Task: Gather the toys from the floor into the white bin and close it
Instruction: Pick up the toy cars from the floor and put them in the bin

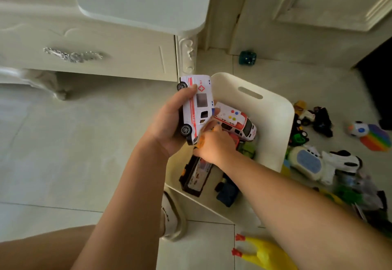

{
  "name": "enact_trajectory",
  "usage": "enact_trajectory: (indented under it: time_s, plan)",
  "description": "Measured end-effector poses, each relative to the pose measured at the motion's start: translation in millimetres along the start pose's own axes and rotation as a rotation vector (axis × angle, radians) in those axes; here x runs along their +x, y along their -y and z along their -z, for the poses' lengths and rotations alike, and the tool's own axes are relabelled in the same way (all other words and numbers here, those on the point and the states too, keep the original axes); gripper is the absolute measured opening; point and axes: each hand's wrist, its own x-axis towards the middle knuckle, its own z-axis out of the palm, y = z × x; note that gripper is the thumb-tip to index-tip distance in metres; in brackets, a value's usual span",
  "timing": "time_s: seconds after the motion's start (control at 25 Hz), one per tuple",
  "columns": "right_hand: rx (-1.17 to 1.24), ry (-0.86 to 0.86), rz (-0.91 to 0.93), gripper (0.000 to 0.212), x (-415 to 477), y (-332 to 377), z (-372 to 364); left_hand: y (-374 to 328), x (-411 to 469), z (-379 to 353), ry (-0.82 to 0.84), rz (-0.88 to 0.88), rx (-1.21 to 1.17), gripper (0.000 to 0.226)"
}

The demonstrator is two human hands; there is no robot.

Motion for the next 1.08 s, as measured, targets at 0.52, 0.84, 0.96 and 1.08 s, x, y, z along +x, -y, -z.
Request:
enact_trajectory:
  time_s: [0.52, 0.84, 0.96, 1.08]
  plan:
    - [0.989, 0.128, -0.294, 0.039, 0, -27, -11, 27, 27, 6, -0.016, 0.156, 0.117, 0.039]
    - [1.429, 0.372, -0.258, 0.037, -34, -52, 20, 91, 41, 9, -0.225, 0.468, 0.38, 0.059]
    - [1.253, 0.306, -0.519, 0.032, -30, -57, -1, 98, 41, 12, -0.289, 0.607, 0.508, 0.056]
    - [0.964, 0.201, -0.634, 0.056, -28, -50, -30, 92, 46, 12, -0.345, 0.569, 0.603, 0.035]
